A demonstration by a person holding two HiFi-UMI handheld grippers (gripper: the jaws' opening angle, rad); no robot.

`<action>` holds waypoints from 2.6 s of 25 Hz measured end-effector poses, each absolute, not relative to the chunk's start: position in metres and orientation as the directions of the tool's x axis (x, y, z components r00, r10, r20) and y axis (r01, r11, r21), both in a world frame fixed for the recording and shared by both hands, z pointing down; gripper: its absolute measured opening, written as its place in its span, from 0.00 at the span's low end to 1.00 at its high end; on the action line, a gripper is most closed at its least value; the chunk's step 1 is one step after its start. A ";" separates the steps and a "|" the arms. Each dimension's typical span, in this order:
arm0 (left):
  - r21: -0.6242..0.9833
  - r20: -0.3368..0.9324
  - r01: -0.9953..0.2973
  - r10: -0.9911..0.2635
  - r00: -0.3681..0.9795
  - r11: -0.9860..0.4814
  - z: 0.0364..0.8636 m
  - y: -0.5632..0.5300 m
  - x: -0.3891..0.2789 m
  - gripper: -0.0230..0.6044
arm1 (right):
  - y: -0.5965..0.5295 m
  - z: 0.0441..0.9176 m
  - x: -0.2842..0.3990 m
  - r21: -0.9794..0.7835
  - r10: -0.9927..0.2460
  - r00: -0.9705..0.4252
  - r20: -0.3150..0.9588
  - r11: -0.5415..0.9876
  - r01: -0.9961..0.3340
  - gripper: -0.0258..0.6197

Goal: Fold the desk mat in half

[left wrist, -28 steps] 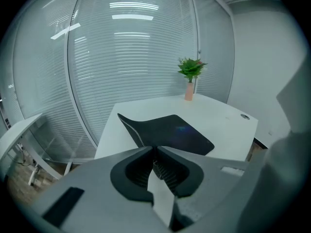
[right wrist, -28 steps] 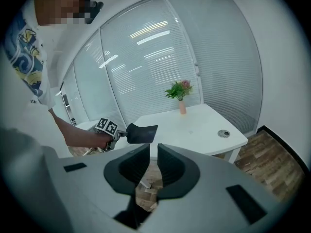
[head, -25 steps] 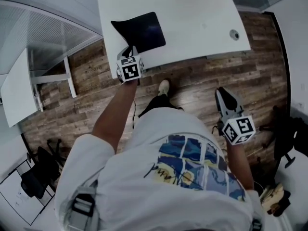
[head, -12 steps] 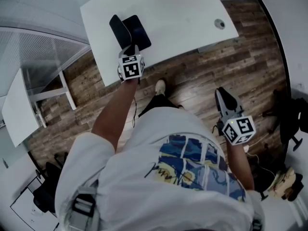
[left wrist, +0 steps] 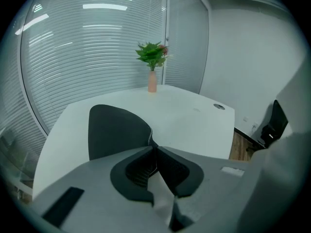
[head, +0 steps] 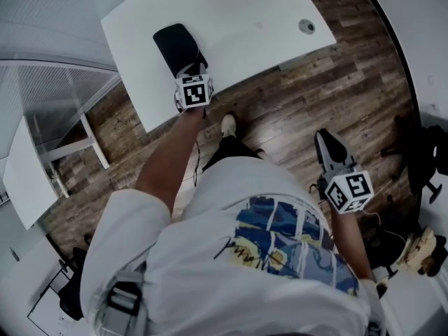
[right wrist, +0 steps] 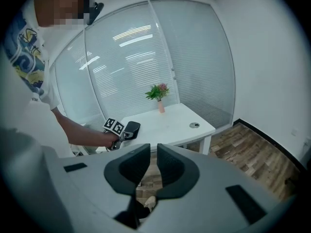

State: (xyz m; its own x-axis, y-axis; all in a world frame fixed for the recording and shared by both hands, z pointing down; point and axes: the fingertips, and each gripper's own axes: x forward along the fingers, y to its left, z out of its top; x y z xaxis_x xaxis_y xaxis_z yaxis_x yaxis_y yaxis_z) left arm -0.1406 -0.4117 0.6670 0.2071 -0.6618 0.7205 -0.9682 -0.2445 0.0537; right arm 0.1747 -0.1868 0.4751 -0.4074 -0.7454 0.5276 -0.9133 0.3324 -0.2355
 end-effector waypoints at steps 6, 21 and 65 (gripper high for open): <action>0.075 0.741 -0.965 -0.633 0.222 -0.250 0.677 -0.413 -0.134 0.08 | -0.184 0.473 0.178 -0.234 -0.748 -0.393 0.535 0.316 -0.919 0.10; 0.127 0.719 -0.956 -0.639 0.272 -0.265 0.671 -0.408 -0.120 0.14 | -0.181 0.472 0.186 -0.240 -0.744 -0.410 0.527 0.332 -0.912 0.10; 0.357 0.376 -0.716 -0.610 0.698 -0.600 0.464 0.010 0.005 0.05 | 0.001 0.462 0.141 -0.231 -0.491 -0.773 0.401 0.763 -0.604 0.04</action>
State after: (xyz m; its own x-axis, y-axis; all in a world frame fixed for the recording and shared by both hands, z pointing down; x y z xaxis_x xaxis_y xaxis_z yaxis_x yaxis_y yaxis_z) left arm 0.0054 0.0105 0.4637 0.6976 -0.6096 0.3764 -0.7164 -0.5996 0.3566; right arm 0.1414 0.0007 0.4618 -0.7733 -0.4909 0.4012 -0.6041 0.7625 -0.2314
